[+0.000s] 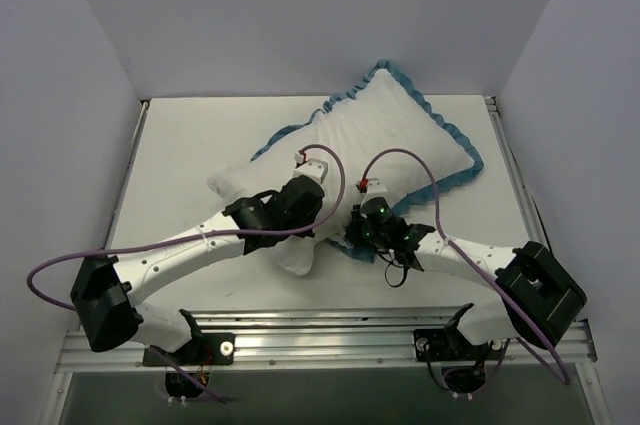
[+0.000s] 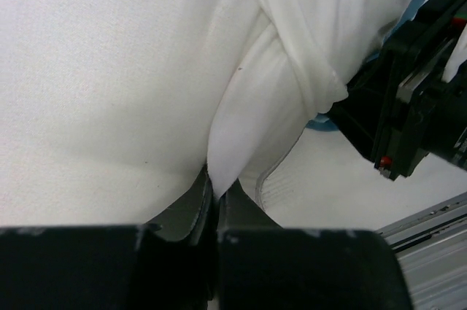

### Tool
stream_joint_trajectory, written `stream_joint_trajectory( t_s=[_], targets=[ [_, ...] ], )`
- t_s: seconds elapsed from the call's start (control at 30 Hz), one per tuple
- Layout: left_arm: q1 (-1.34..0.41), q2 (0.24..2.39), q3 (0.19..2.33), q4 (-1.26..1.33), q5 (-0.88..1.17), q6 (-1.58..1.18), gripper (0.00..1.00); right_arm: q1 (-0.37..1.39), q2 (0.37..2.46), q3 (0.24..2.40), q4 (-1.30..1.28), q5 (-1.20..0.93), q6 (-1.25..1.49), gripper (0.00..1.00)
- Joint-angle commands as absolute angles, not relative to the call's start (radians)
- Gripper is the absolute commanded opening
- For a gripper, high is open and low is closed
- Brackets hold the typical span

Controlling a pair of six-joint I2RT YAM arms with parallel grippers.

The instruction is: Remove the pillowcase from the pillow

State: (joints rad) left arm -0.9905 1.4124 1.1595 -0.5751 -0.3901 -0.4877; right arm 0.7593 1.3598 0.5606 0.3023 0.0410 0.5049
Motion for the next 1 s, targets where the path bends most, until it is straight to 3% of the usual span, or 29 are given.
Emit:
stream_joint_trajectory(
  t_s=[0.0,0.37,0.57,0.73,0.83,0.87,0.9,0.93,0.97],
  targets=[
    [-0.951,1.33,1.198,-0.624,-0.387,-0.502,0.02,0.678,1.313,0.627,0.221,0.144,0.495,0.0],
    [-0.855,1.114,1.204,-0.862,-0.4,-0.457,0.02,0.145,1.177,0.848,-0.055,0.04,0.563,0.0],
    [-0.786,0.99,1.239,-1.07,-0.468,-0.445,0.02,-0.107,1.17,0.913,-0.069,-0.058,0.65,0.0],
    [-0.778,0.91,1.243,-1.147,-0.473,-0.469,0.02,-0.218,1.189,0.914,-0.065,-0.103,0.68,0.0],
    [-0.782,0.882,1.207,-1.117,-0.347,-0.479,0.02,-0.209,1.189,0.893,-0.034,-0.191,0.67,0.0],
    [-0.782,0.867,1.191,-1.086,-0.236,-0.482,0.02,-0.198,1.184,0.887,-0.026,-0.242,0.669,0.02],
    [-0.785,0.862,1.145,-1.015,-0.179,-0.485,0.02,-0.174,1.16,0.878,-0.028,-0.261,0.669,0.1],
    [-0.788,0.856,1.126,-0.978,-0.123,-0.495,0.23,-0.16,1.143,0.877,-0.031,-0.276,0.664,0.2],
    [-0.79,0.857,1.112,-0.936,-0.077,-0.5,0.42,-0.141,1.125,0.88,-0.056,-0.285,0.657,0.4]
  ],
)
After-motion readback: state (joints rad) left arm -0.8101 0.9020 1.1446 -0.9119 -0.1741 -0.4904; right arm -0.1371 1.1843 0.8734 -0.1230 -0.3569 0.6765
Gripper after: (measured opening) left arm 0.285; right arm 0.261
